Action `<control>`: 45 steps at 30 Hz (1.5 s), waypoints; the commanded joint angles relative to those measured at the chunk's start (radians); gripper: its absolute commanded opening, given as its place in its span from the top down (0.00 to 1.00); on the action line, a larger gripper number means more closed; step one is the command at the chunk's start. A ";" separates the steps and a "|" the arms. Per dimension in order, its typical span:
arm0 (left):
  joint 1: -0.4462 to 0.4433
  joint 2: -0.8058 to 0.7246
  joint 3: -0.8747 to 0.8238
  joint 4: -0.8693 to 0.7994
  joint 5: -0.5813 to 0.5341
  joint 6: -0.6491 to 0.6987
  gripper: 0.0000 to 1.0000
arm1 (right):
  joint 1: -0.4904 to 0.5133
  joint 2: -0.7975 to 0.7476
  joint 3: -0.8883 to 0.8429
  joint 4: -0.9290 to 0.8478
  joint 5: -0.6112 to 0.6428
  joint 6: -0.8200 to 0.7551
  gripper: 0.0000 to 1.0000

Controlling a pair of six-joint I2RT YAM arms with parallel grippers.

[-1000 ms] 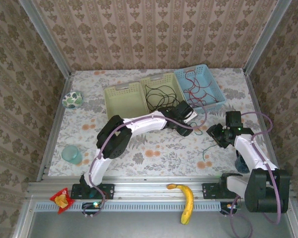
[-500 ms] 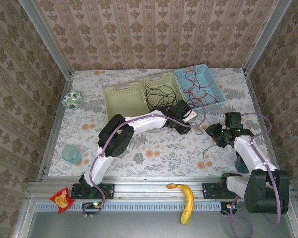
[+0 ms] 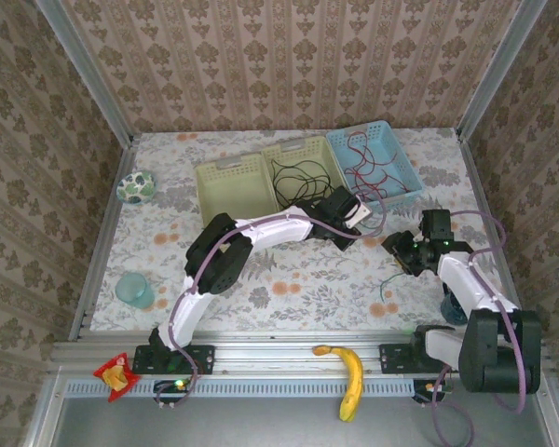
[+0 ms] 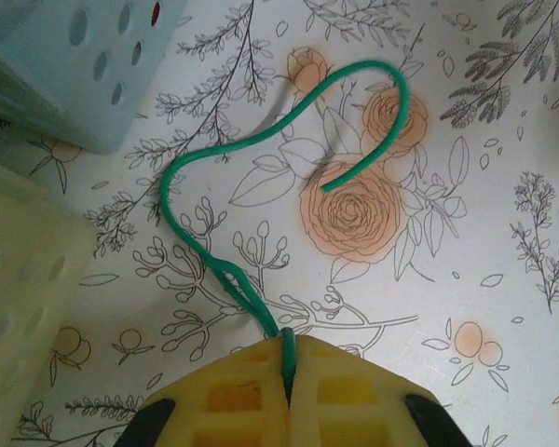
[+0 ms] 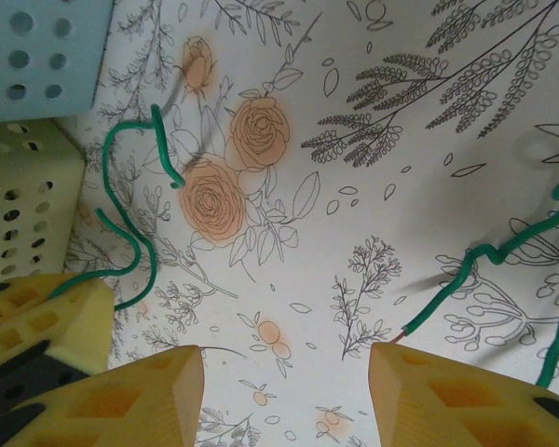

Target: Untangle the cables

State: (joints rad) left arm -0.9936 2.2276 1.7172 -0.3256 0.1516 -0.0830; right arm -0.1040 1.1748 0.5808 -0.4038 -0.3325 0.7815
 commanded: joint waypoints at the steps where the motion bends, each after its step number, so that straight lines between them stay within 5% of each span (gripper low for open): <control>1: 0.002 -0.081 -0.056 0.045 0.034 -0.018 1.00 | 0.009 0.029 0.019 0.043 -0.063 -0.024 0.50; 16: -0.034 -0.271 -0.177 -0.004 0.129 0.018 1.00 | 0.117 0.105 0.091 0.136 -0.025 -0.037 0.51; 25: -0.037 -0.329 -0.210 -0.023 0.175 0.028 1.00 | 0.115 0.113 0.111 0.120 0.087 -0.062 0.98; 31: -0.005 -0.393 -0.276 0.044 0.126 -0.021 1.00 | 0.114 0.094 0.083 0.109 0.144 -0.046 1.00; 37: 0.117 -0.516 -0.439 0.320 0.049 -0.251 1.00 | 0.109 0.065 0.059 0.115 0.137 -0.035 1.00; 38: 0.138 -0.532 -0.460 0.357 0.037 -0.292 1.00 | 0.110 0.062 0.060 0.130 0.101 -0.041 0.97; 41: 0.179 -0.572 -0.513 0.446 -0.007 -0.355 1.00 | 0.116 0.044 0.059 0.187 -0.012 -0.050 0.58; 45: 0.225 -0.607 -0.553 0.478 -0.086 -0.385 1.00 | 0.131 -0.009 0.052 0.191 -0.049 -0.060 0.48</control>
State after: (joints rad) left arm -0.7902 1.6650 1.1873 0.0692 0.1600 -0.3912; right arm 0.0193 1.2156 0.6529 -0.2268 -0.3454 0.7326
